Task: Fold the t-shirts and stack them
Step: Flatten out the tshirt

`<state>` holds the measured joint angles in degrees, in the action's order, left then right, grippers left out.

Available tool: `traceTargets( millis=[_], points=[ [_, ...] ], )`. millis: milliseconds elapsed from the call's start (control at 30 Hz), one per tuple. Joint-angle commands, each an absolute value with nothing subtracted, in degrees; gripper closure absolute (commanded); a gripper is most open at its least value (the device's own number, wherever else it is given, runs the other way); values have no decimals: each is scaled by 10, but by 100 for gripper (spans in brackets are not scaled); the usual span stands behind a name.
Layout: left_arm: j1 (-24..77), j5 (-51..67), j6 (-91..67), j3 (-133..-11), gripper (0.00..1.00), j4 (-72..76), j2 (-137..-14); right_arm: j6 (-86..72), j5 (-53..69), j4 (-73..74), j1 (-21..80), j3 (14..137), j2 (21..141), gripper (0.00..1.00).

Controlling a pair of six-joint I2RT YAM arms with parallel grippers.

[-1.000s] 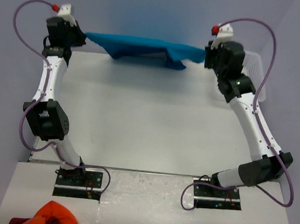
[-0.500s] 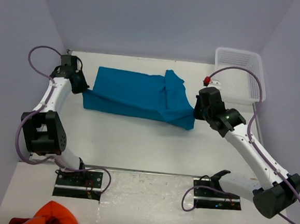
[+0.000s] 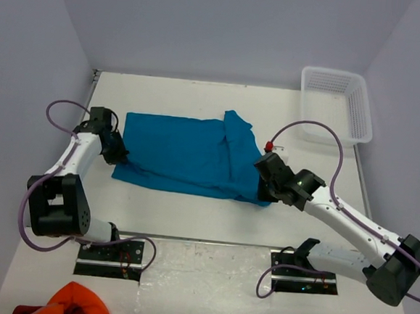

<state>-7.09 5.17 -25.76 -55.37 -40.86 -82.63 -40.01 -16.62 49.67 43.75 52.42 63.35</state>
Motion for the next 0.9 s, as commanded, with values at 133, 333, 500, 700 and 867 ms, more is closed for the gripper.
traceTargets(
  millis=[133, 333, 500, 700, 867],
  points=[
    [-76, 12, -282, -565, 100, -442, -771, -492, -213, 534, 461, 518, 620, 100],
    [-85, -72, -296, -575, 100, -446, -729, -521, -301, 600, 463, 551, 614, 100],
    [-87, -82, -270, -586, 100, -426, -713, -501, -342, 603, 463, 574, 614, 100],
    [-85, 9, -257, -629, 100, -328, -654, -352, -403, 515, 432, 684, 650, 100],
    [-76, 58, -258, -688, 100, -217, -699, -125, -331, 260, 328, 776, 722, 100]
  ],
)
